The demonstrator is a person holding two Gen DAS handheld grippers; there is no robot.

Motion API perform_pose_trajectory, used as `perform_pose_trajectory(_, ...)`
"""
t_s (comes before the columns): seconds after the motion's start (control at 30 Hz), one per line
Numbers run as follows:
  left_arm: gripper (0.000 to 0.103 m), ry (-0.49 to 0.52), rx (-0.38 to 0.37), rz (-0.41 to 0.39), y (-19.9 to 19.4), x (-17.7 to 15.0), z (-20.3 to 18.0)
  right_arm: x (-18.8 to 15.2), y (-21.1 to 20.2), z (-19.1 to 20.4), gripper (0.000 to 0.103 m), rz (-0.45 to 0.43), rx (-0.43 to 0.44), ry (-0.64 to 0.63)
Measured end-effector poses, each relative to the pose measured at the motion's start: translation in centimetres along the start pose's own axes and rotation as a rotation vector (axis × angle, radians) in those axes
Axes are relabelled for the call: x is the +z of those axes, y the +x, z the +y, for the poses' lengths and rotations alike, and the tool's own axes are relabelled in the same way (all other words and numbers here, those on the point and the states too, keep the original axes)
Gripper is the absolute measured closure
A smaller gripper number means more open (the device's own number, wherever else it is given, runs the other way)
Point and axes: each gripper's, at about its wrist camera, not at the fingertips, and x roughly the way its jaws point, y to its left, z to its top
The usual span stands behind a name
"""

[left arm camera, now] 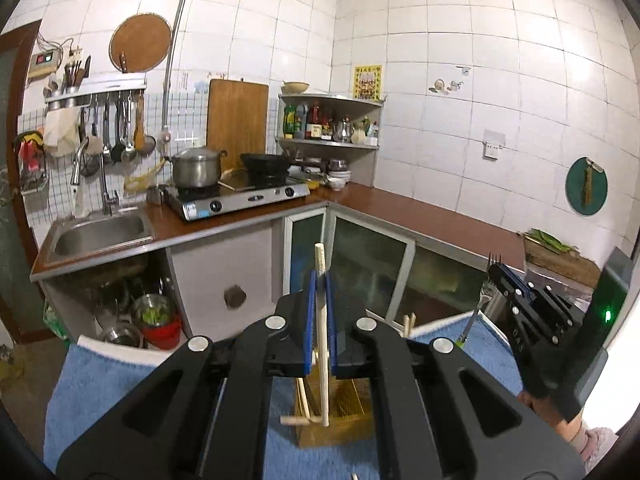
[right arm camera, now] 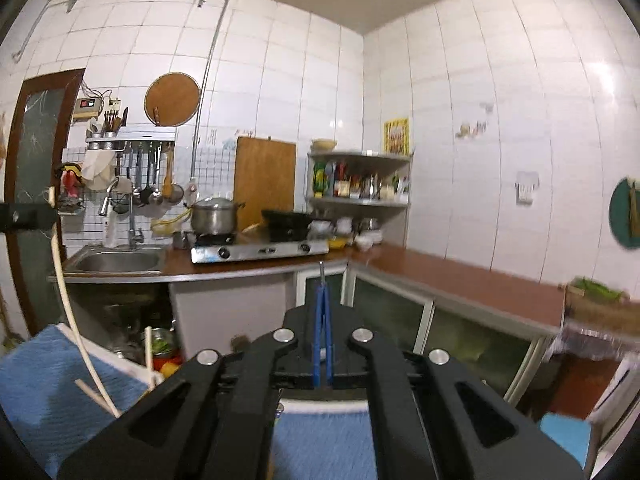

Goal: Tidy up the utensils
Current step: 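Open both tools to drop the chopstick and fork into the holder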

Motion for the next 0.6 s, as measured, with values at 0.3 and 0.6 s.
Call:
perform_pose_trajectory(0.3, 0.099, 0.042, -0.004, 0.042, 6.7, -3.7, 0.2, -4.3, 3.0, 2.4, 0.102, 0.006, 0.058, -0.064)
perform_pose_trajectory(0.6, 0.099, 0.057, -0.004, 0.109, 9.8, -8.9, 1.1, -9.3, 3.9, 3.2, 0.102, 0.082, 0.134, -0.082)
